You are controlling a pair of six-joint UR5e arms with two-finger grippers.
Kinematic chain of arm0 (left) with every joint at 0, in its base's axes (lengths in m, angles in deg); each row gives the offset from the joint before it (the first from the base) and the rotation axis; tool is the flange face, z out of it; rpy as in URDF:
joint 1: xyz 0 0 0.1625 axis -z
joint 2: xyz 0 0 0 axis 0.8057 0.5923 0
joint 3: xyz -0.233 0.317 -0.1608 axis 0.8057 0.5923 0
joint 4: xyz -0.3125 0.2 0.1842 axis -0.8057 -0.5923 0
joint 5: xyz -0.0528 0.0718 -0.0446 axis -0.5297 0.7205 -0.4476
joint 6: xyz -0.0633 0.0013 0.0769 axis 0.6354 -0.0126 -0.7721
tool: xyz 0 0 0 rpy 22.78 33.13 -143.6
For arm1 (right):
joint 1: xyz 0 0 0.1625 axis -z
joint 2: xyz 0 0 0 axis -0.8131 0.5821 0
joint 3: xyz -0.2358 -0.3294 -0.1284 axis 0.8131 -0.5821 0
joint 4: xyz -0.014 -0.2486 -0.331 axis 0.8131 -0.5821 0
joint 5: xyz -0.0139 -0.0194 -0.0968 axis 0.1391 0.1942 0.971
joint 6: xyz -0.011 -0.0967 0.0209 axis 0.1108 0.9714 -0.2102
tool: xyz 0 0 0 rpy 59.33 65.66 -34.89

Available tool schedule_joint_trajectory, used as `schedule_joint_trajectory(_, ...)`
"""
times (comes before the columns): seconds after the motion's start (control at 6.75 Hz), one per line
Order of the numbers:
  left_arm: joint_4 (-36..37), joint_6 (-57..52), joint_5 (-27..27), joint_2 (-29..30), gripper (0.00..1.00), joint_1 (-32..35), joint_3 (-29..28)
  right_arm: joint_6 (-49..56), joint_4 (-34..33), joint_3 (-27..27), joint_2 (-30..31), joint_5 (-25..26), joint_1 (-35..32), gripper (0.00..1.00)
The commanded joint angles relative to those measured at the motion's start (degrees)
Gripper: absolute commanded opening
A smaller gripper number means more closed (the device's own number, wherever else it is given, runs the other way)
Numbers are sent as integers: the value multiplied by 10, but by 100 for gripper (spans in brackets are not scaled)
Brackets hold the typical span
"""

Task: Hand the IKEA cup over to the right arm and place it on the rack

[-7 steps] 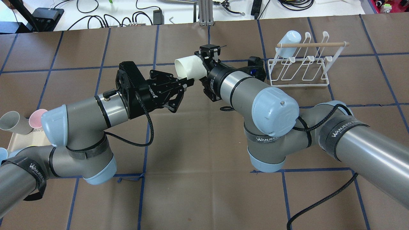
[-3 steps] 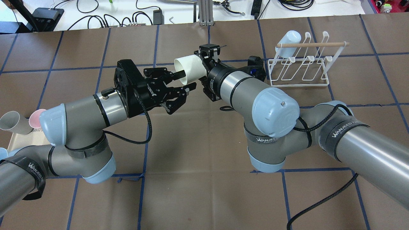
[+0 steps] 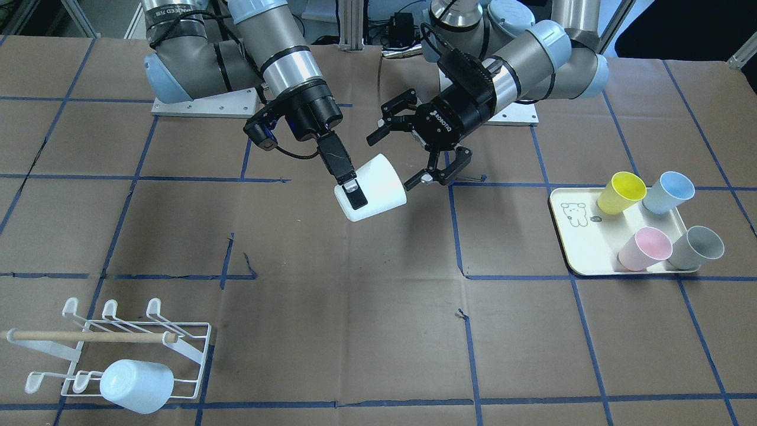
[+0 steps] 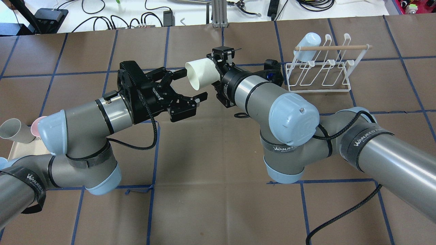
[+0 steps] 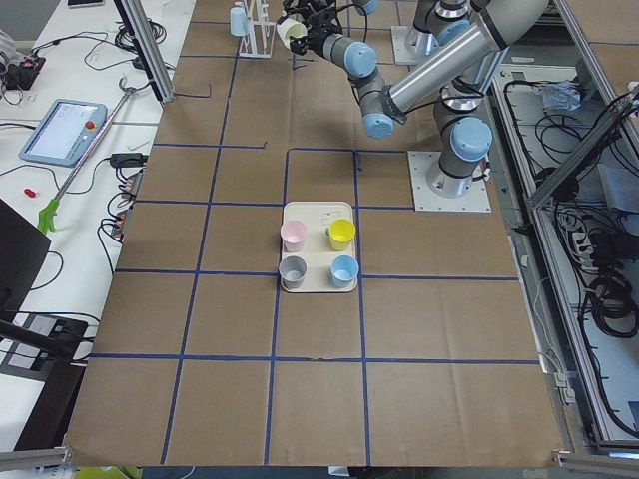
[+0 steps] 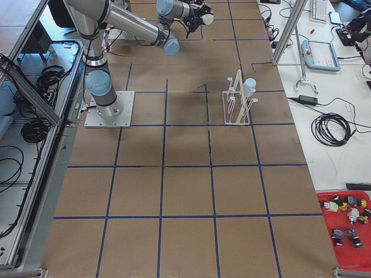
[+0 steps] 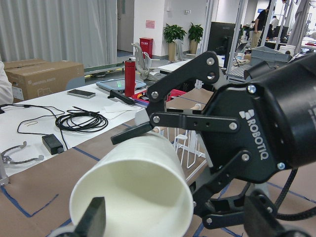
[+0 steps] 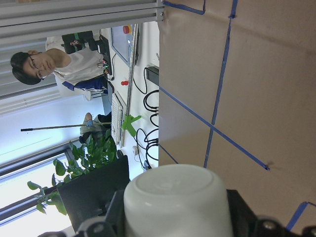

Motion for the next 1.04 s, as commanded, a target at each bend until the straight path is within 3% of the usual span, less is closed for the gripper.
schedule_joint_trajectory(0.0, -2, 5, -19, -3, 99, -101, 2, 32, 0, -22, -5, 2, 12, 35)
schedule_joint_trajectory(0.15, -6, 7, -32, -4, 99, -137, 1, 73, 2, -24, -5, 2, 31, 30)
schedule_joint_trajectory(0.3, -19, 19, -7, -5, 99, -144, -3, 152, 4, -25, -4, 2, 68, 27)
schedule_joint_trajectory(0.44, -47, 53, 88, -14, 99, -142, -19, 250, 4, -31, -4, 2, 105, 27)
schedule_joint_trajectory(0.89, -308, 85, 308, -18, 99, -89, -133, 518, 4, -35, -17, 11, 177, 24)
